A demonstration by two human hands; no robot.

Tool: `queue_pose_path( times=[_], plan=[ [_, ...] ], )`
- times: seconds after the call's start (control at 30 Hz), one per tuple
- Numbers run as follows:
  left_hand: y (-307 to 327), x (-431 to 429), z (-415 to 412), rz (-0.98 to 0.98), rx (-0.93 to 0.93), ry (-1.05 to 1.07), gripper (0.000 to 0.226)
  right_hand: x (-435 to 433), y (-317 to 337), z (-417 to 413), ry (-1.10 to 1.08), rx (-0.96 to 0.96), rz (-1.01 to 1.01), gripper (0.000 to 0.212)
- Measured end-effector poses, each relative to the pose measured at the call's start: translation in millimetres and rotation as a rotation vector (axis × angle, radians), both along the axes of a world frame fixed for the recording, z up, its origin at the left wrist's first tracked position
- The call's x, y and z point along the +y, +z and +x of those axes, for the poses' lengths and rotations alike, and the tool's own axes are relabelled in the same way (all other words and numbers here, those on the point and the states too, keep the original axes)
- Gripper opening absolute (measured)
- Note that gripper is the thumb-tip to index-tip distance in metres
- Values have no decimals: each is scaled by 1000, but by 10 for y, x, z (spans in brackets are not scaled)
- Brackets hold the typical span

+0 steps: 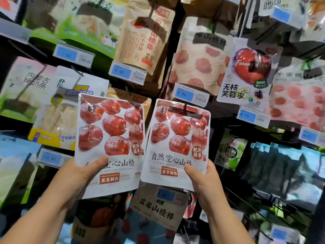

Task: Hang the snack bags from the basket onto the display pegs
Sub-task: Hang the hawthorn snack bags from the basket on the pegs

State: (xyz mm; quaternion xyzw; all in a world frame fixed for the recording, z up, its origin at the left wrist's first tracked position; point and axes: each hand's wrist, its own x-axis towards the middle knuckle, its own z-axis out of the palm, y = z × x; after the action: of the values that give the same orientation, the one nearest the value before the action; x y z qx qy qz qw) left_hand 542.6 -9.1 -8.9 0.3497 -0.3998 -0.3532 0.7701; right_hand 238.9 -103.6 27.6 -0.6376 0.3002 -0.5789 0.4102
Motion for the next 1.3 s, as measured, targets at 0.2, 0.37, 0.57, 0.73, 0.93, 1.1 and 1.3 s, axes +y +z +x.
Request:
queue_pose_path(
  times=[0.2, 0.37, 0.57, 0.73, 0.93, 1.1, 1.3],
  plan=[
    [11, 1, -11, 9, 15, 19, 23, -32, 66, 68, -24, 2, -7, 41],
    [9, 27, 71, 12, 55, 16, 36, -149, 95, 163, -64, 53, 46, 55],
    [47, 108, 111, -29, 37, 41, 22, -171, 111, 259, -206, 209, 66, 63],
    [125, 126, 43, -45, 46, -38, 36, -31, 93, 280, -422, 313, 26, 82],
    [212, 121, -140, -82, 7, -140, 67, 265, 138, 293, -651, 400, -160, 70],
    [249, 110, -274, -59, 6, -214, 32, 542, 158, 361, -785, 536, -341, 53],
    [250, 26, -416, -25, 17, -283, 45, 644, 176, 428, -767, 752, -222, 53]
  ],
)
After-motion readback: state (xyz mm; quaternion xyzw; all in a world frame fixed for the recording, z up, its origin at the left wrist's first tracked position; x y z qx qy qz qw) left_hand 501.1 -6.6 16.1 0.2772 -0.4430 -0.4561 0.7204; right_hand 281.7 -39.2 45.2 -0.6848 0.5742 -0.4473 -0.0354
